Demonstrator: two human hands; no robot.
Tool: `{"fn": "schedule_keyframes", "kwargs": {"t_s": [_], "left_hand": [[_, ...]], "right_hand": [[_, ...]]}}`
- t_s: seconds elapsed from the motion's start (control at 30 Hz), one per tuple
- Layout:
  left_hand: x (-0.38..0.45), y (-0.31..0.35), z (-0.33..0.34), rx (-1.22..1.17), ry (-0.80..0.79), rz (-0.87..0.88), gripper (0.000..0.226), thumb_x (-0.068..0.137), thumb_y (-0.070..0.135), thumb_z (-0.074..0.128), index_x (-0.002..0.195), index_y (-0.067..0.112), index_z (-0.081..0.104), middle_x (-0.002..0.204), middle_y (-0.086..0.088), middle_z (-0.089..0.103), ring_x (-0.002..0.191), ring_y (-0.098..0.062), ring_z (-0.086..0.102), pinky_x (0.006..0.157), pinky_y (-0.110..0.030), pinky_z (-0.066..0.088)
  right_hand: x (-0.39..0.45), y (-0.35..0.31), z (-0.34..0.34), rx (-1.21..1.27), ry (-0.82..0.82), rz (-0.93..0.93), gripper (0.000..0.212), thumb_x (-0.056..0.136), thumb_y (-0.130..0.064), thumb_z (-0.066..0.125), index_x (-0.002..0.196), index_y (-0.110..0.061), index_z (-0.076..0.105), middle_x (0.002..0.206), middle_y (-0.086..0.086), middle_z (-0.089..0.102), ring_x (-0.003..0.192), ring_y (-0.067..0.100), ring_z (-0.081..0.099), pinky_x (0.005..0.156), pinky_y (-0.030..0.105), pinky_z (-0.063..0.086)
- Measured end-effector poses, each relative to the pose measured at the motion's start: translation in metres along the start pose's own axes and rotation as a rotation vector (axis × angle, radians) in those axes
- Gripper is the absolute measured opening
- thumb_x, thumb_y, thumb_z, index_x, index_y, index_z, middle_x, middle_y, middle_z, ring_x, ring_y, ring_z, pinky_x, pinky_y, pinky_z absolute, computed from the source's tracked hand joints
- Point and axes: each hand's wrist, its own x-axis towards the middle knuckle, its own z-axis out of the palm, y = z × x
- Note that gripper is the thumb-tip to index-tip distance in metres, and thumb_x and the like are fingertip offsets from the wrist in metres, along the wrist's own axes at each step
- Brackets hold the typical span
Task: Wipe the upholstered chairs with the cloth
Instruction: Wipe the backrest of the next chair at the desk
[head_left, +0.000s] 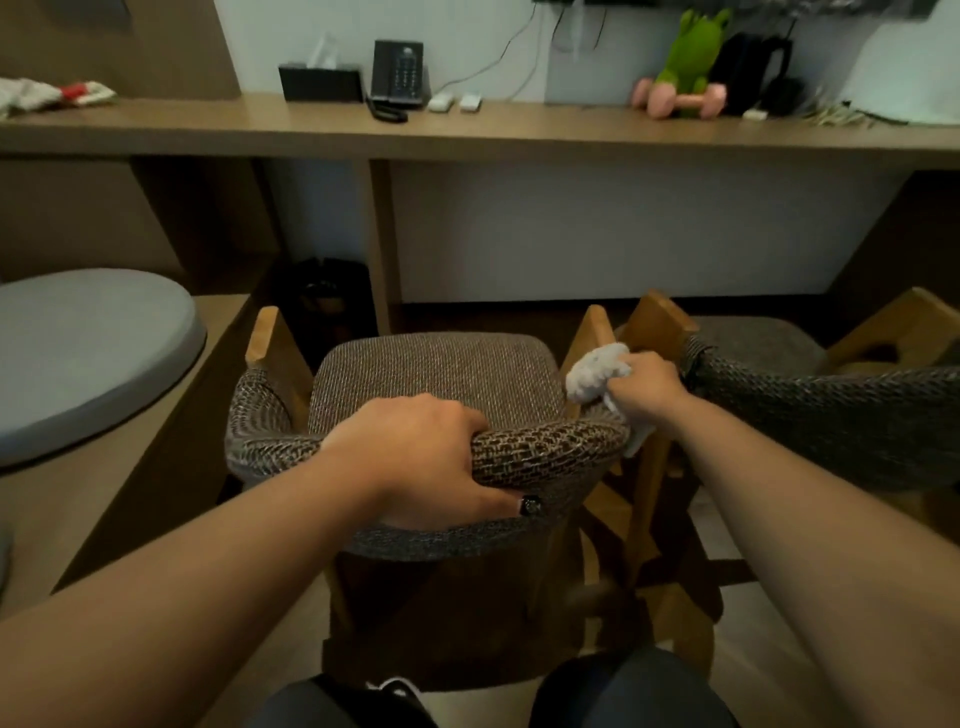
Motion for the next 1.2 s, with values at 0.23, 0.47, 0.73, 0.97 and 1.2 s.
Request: {"fn": "schedule_keyframes", "kwargs": {"t_s": [0.23, 0.47, 0.73, 0.97, 1.2], "left_hand": [[-0.002, 0.002, 0.001, 0.004, 0.045, -0.037, 0.072, 0.07, 0.083, 0.049, 0.122, 0.033, 0.056, 0.097, 0.012, 0.064, 0.093, -0.014, 0.06, 0.081, -0.035, 0.052], [-0.004, 0.003, 0.0, 0.015, 0.07, -0.025, 0.072, 0.071, 0.081, 0.051, 0.126, 0.033, 0.054, 0.101, 0.011, 0.066, 0.095, -0.015, 0.061, 0.082, -0.034, 0.051], [-0.002, 0.0, 0.002, 0.016, 0.089, 0.004, 0.056, 0.072, 0.079, 0.05, 0.105, 0.034, 0.06, 0.082, 0.014, 0.063, 0.079, -0.01, 0.06, 0.073, -0.029, 0.05], [-0.003, -0.001, 0.005, 0.022, 0.136, 0.013, 0.059, 0.071, 0.079, 0.05, 0.111, 0.036, 0.061, 0.084, 0.014, 0.065, 0.08, -0.01, 0.061, 0.075, -0.032, 0.053], [-0.004, -0.002, 0.005, 0.022, 0.163, 0.003, 0.056, 0.071, 0.078, 0.051, 0.104, 0.034, 0.063, 0.08, 0.014, 0.063, 0.078, -0.011, 0.06, 0.074, -0.033, 0.054]], "right_hand": [[-0.094, 0.009, -0.043, 0.255, -0.134, -0.104, 0.029, 0.081, -0.001, 0.06, 0.085, -0.026, 0.073, 0.081, -0.001, 0.073, 0.077, 0.017, 0.069, 0.07, 0.035, 0.057], [-0.058, 0.006, -0.056, 0.139, -0.146, -0.097, 0.054, 0.082, 0.007, 0.049, 0.125, -0.023, 0.061, 0.131, 0.003, 0.056, 0.119, 0.024, 0.053, 0.092, 0.036, 0.045], [-0.061, 0.03, -0.024, 0.274, -0.153, -0.107, 0.054, 0.085, 0.016, 0.041, 0.121, -0.018, 0.064, 0.134, 0.006, 0.056, 0.126, 0.021, 0.049, 0.106, 0.033, 0.039], [-0.137, -0.011, -0.048, -0.029, -0.029, -0.457, 0.064, 0.084, 0.006, 0.048, 0.132, -0.036, 0.052, 0.134, -0.002, 0.054, 0.109, 0.022, 0.059, 0.086, 0.038, 0.054], [-0.13, -0.026, -0.009, -0.116, 0.194, -0.233, 0.055, 0.086, -0.001, 0.045, 0.131, -0.031, 0.054, 0.126, 0.004, 0.058, 0.108, 0.026, 0.054, 0.084, 0.041, 0.05]]}}
